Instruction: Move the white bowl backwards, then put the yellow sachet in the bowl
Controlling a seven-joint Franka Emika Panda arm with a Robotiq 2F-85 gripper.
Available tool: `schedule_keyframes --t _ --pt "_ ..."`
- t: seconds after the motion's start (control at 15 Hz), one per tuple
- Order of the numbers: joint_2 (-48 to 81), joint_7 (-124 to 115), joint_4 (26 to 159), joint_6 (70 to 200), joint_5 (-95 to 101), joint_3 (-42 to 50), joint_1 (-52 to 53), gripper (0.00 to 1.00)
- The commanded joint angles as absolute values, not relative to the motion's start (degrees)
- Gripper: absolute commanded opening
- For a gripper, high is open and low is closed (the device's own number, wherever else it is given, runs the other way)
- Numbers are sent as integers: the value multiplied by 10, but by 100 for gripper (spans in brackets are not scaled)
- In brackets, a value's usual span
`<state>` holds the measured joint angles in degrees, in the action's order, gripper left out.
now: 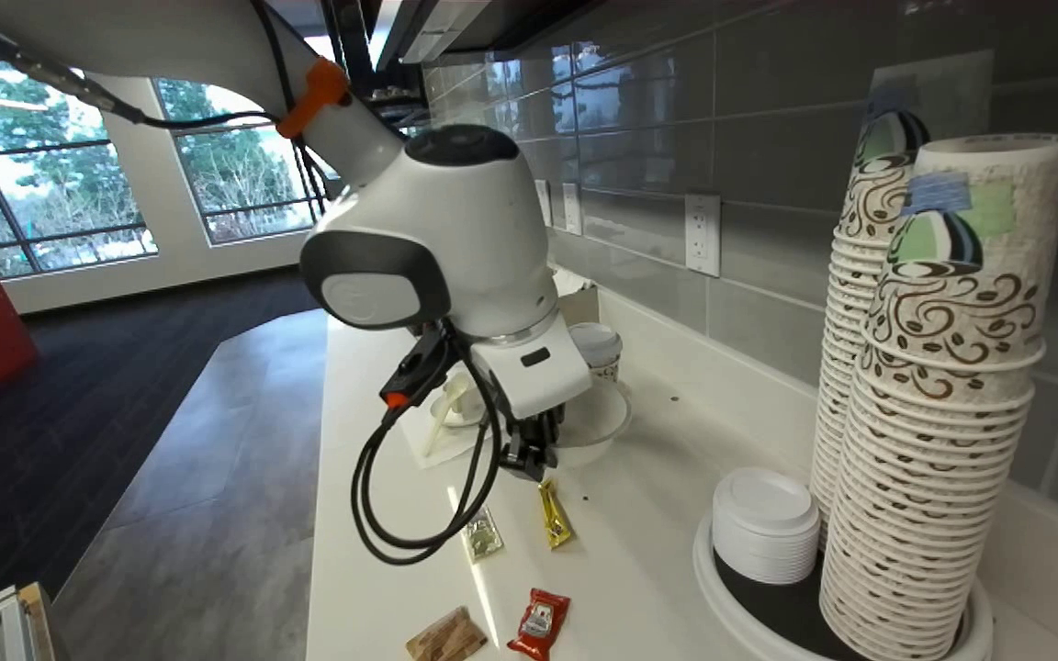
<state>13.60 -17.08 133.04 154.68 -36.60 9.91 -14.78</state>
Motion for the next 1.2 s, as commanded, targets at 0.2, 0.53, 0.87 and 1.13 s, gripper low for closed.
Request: schedule_keyframes --t 0.2,0.53,0.87,1.13 --pt "209 -268 1310 1665 -380 103 -121 2" --pt "257 -344 1287 1677 -369 115 -106 2" --pt "281 -384 1269 1687 -367 120 -99 2" --pt "292 -406 1263 1700 -363 126 -93 32"
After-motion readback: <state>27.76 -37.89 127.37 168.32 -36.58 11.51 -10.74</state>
